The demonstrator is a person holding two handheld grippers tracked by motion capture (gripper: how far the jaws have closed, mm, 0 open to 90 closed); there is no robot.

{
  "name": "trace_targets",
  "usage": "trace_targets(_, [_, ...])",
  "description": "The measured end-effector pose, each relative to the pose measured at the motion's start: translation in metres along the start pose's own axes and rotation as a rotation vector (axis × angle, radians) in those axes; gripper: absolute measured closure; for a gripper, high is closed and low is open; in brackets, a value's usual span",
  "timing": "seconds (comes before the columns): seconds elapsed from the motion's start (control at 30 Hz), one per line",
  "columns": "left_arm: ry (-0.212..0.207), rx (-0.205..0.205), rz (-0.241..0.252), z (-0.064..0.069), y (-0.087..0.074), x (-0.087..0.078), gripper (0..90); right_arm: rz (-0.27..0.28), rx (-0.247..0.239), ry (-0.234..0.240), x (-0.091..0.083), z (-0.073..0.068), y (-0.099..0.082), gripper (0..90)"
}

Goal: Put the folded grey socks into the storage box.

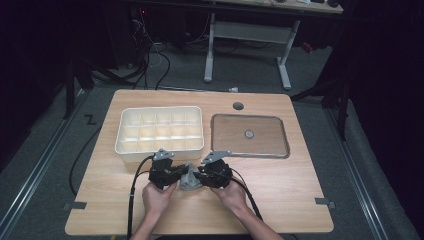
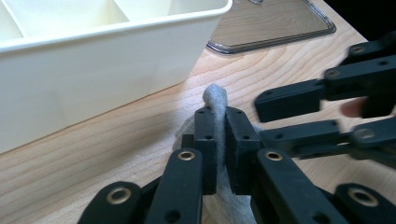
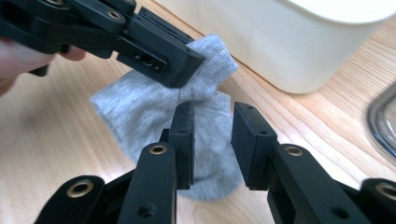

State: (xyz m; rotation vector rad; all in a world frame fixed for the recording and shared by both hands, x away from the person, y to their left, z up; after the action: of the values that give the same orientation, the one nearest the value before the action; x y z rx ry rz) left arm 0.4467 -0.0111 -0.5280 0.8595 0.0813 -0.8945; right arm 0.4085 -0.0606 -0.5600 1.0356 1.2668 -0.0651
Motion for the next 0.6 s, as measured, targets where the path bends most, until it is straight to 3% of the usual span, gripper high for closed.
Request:
trace_targets(0.3, [0.011, 0.024, 0.002, 0.003, -0.003, 0.001, 84.6, -0.027, 0.051, 0.052, 0.005, -0.003, -0.018, 65.8])
trace_targets(0.5, [0.007, 0.061, -0.008, 0.013, -0.006, 0.006, 84.6, -0.107, -0.003, 0.034, 0.023, -0.009, -0.026, 64.4])
trace_targets(0.6, [0.004, 0.071, -0.007, 0.017, -0.008, 0.007, 84.6, -0.109, -0.021, 0.019, 0.025, -0.01, -0.026, 65.4])
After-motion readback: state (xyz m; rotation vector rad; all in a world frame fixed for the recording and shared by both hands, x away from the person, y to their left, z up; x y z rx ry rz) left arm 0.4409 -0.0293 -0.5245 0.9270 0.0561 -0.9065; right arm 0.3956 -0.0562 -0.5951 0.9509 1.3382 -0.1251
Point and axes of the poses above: each handheld gripper's, and its own axes: x roughly forward along the jaws, y roughly out of its top, z roughly to its right, the point moved 10 cm from there along x, roughly forward along the jaws, and after that the axes turned 8 degrees about -z, right-handed, at the moved point
